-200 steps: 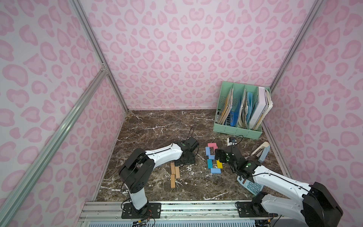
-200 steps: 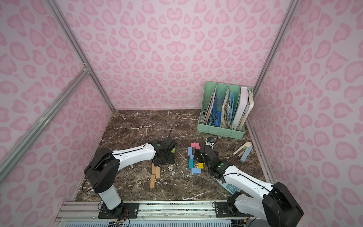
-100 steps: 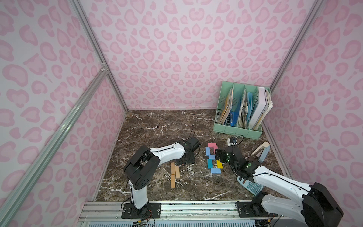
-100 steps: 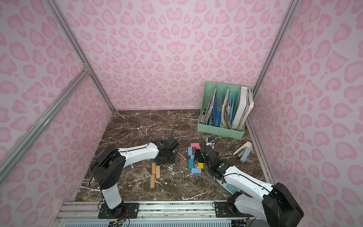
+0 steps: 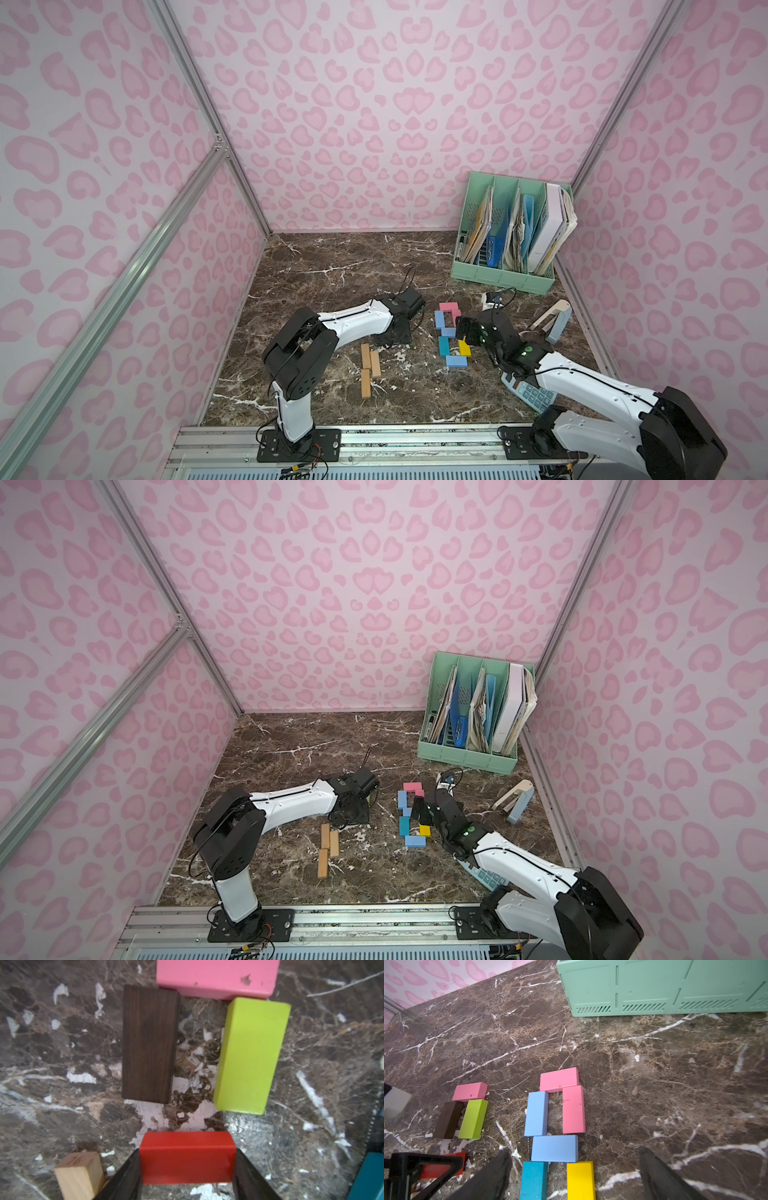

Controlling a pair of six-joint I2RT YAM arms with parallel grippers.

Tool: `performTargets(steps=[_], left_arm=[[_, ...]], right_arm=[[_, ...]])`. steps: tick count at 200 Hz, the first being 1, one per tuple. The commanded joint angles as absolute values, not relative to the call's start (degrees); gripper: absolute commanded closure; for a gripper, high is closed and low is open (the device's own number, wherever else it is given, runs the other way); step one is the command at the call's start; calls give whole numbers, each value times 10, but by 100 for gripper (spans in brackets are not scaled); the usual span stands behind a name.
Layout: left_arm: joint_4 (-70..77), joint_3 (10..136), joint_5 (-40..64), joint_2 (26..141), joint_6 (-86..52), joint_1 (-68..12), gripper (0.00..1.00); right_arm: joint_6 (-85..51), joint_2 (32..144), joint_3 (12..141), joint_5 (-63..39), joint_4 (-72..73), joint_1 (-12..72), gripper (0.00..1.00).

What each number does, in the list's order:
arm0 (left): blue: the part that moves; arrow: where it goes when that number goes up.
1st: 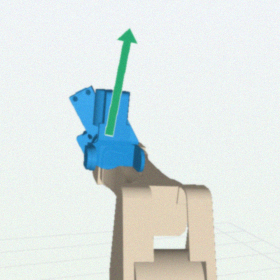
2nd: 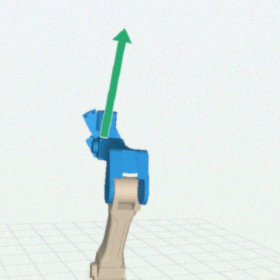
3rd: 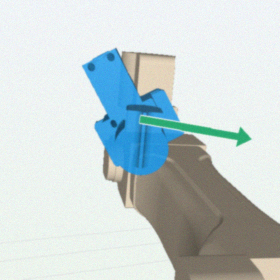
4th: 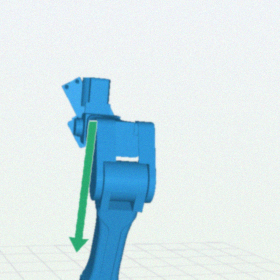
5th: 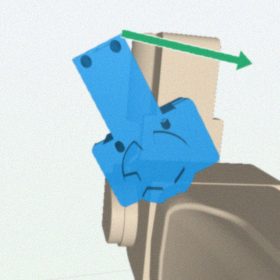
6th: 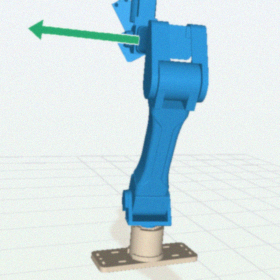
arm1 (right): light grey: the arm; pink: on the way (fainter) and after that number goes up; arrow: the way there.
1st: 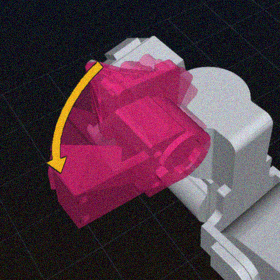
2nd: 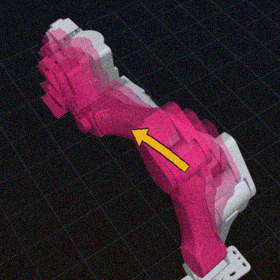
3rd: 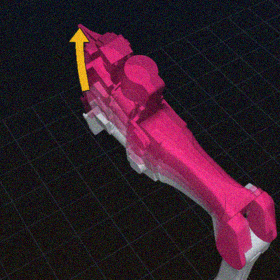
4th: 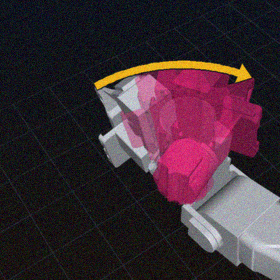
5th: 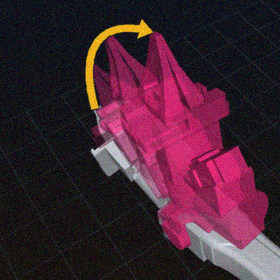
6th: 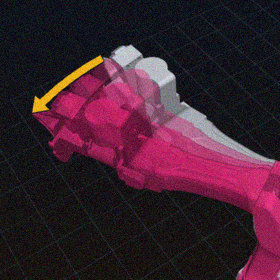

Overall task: Assemble the number 8 with building blocks
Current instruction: Adjust the building block at the center of the board.

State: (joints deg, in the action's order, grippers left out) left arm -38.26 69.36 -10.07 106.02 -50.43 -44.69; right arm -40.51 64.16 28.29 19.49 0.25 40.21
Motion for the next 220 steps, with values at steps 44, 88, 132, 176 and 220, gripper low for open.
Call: performTargets(steps=[44,88,132,176,220], left_arm=[[-429,726,-123,1085,-497,-446,43],[-424,722,-121,1086,-496,-446,41],[-417,723,-117,1089,-492,-445,39],[-410,727,-110,1091,-492,-441,38],[-405,730,-101,1092,-491,-437,36]], right_arm=[[-409,639,279,189,12,401,3],[-409,638,279,187,10,400,3],[-412,636,277,186,10,401,3],[-413,632,273,185,8,400,3],[-413,628,271,186,9,400,3]])
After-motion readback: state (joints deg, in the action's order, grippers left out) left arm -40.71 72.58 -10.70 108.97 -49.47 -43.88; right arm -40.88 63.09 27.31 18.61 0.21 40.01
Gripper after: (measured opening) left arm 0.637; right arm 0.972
